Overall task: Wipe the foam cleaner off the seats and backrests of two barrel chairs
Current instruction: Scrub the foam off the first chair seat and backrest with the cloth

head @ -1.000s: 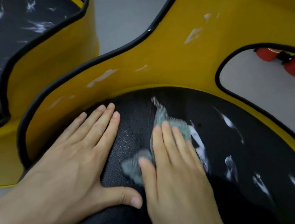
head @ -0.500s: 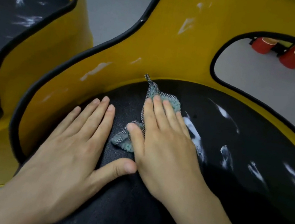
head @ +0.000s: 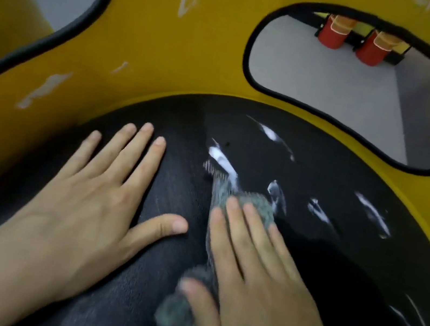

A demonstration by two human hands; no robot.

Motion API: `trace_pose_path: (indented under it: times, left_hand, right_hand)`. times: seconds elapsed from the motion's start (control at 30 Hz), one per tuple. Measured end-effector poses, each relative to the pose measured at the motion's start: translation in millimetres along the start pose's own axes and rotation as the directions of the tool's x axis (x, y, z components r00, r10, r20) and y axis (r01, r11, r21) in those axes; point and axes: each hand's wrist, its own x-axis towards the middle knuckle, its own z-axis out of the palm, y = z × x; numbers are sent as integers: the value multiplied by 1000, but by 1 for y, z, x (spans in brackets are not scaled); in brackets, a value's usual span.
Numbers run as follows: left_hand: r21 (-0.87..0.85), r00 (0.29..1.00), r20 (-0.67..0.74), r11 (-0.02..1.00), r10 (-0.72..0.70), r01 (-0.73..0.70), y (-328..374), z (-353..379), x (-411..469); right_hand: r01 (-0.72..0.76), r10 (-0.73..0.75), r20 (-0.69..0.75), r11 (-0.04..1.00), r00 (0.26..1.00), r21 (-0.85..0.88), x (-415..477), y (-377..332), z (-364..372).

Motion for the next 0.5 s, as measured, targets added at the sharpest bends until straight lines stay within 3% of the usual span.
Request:
trace_pose_path:
  times: [0.1, 0.2, 0.4, 0.5]
  left_hand:
    - [-35, 1000, -10, 999, 22, -23, 3, -2, 13]
    - [-84, 999, -32, 996, 24, -27, 2, -1, 15]
    - [-126, 1000, -11, 992, 10, -11, 3, -1, 14]
    - [-112, 1000, -16, 994, 8, -10, 3, 1, 15]
  right_hand:
    - [-108, 106, 52, 993, 993, 50, 29, -3, 2]
    - [-111, 112, -8, 991, 994, 71, 9, -6, 6]
    - [-32, -9, -207, 980, 978, -195, -50, -8, 24]
    - [-74, 57, -171, 992, 984, -98, -27, -14, 20]
